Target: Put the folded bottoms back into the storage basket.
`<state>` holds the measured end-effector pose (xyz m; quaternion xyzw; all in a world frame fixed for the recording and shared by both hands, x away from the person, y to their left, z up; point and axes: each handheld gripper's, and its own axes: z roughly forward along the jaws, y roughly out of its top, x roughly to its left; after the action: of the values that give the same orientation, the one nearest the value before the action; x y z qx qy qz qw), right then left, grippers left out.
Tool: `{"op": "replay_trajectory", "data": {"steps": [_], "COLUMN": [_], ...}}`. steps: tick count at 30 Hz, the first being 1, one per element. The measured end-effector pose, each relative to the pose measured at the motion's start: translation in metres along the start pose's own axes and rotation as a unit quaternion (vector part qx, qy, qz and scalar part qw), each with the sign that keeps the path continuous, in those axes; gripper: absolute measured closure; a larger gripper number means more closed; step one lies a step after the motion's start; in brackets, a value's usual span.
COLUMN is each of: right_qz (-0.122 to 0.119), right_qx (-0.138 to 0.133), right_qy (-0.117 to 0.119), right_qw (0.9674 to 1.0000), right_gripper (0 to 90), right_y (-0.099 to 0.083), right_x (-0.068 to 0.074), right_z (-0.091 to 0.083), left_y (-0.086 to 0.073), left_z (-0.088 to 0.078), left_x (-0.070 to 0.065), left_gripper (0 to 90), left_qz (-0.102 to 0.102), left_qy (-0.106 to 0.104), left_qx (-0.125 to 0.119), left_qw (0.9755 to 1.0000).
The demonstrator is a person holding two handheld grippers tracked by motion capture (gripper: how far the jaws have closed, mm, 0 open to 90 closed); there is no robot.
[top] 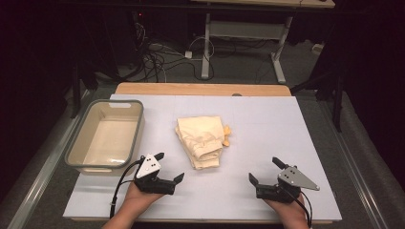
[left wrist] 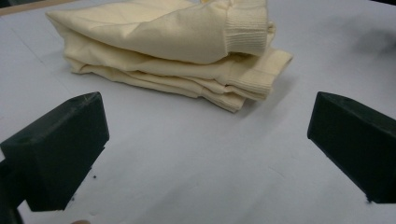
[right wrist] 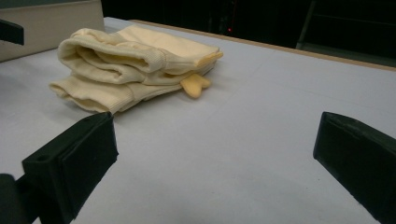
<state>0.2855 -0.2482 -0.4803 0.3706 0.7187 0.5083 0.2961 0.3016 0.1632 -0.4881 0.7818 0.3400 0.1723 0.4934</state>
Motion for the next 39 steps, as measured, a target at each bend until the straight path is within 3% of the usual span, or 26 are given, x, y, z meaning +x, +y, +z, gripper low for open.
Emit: {"op": "replay_trajectory", "data": {"steps": [8, 13, 21, 26, 32, 39], "right_qz": [-0.002, -0.002, -0.01, -0.011, -0.012, -0.014], "right_qx": [-0.005, -0.008, -0.004, -0.005, -0.003, -0.001], "right_qy": [0.001, 0.004, 0.007, 0.006, 0.007, 0.009], "right_qw": [1.0, 1.0, 0.9999, 0.9999, 0.9999, 0.9999], "right_gripper": [0.5, 0.5, 0.5, 0.5, 0.5, 0.5], "right_y": [0.001, 0.002, 0.003, 0.003, 0.002, 0.002], "right_x": [-0.001, 0.0, 0.003, 0.003, 0.004, 0.005], "right_z": [-0.005, -0.006, -0.006, -0.007, -0.007, -0.006], "left_y": [-0.001, -0.002, -0.002, 0.0, 0.002, 0.004], "left_z": [0.001, 0.001, 0.001, 0.005, 0.011, 0.015], "left_x": [0.0, -0.002, -0.001, -0.001, -0.009, -0.01], "left_gripper": [0.0, 0.0, 0.0, 0.0, 0.0, 1.4], "left_qz": [-0.012, -0.003, -0.007, -0.008, 0.027, 0.029], "left_qy": [-0.009, -0.006, -0.007, -0.005, 0.004, 0.001], "left_qx": [-0.004, -0.008, -0.004, 0.013, 0.049, 0.074], "left_qw": [0.9999, 0.9999, 0.9999, 0.9999, 0.9984, 0.9968]}}
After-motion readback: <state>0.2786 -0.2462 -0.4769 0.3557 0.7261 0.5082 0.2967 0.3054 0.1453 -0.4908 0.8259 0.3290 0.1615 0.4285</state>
